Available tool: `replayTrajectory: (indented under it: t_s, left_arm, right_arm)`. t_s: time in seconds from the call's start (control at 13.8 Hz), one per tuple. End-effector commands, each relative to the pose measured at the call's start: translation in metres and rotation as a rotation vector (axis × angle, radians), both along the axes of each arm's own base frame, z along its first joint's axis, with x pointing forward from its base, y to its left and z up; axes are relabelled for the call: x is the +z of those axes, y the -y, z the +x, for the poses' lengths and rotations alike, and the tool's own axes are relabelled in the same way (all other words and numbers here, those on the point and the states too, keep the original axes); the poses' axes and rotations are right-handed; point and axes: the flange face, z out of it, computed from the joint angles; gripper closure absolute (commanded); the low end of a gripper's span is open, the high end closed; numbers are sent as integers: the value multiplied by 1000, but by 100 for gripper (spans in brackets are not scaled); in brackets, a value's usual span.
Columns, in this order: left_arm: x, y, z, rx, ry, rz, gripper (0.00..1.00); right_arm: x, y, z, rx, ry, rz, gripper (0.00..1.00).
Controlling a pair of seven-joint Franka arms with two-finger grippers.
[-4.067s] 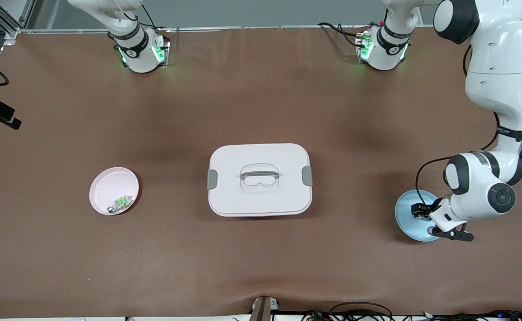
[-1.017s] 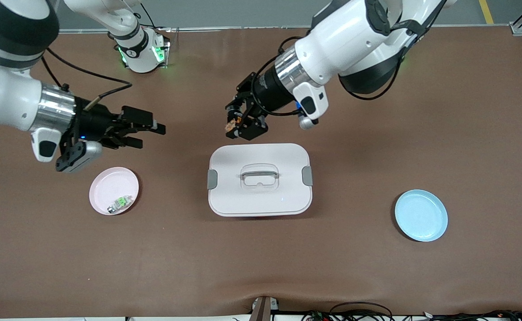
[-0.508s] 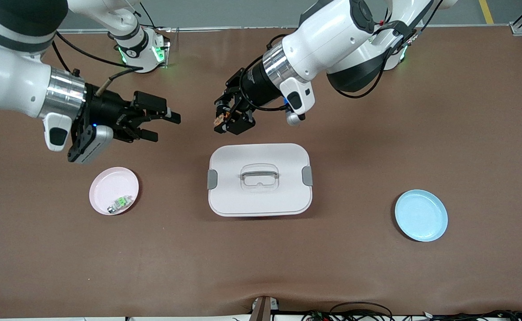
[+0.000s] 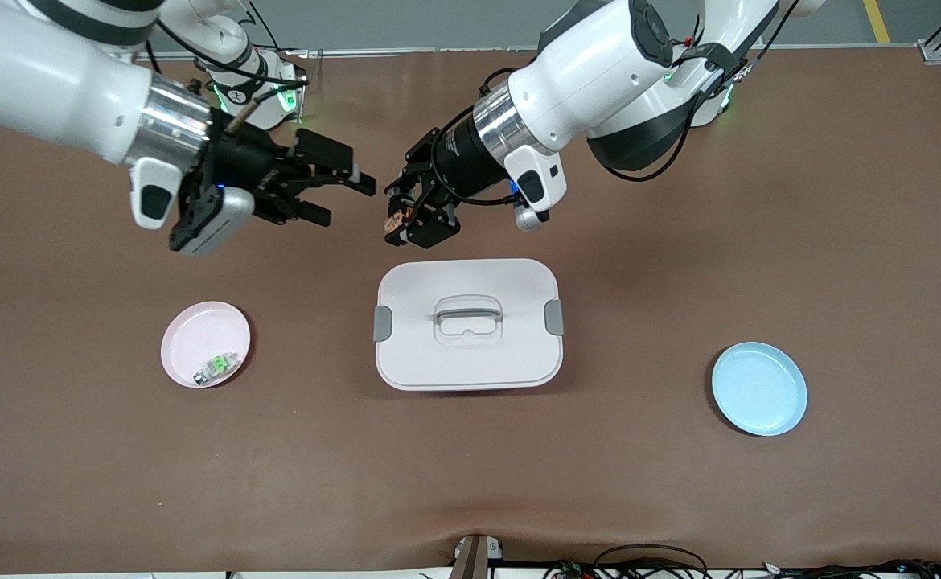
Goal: Transfer orange switch to right arm and place
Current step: 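Bring the right gripper to the orange switch held by the left gripper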
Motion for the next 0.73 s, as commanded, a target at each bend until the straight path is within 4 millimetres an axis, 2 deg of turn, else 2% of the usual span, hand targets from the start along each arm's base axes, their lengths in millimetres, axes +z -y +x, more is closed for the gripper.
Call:
replayTrajectory:
  t_s: [0.0, 0.36, 0.65]
  left_arm:
    - [8, 3, -1, 15, 4, -22, 80]
    - [13, 1, -2, 16, 13, -22, 80]
    - [12, 1, -2, 15, 13, -18, 80]
  right_arm:
    - [-7, -3, -14, -25, -14, 4, 0]
    - [-14, -16, -19, -30, -15, -13, 0]
    - [-21, -39, -26, -69, -11, -33, 0]
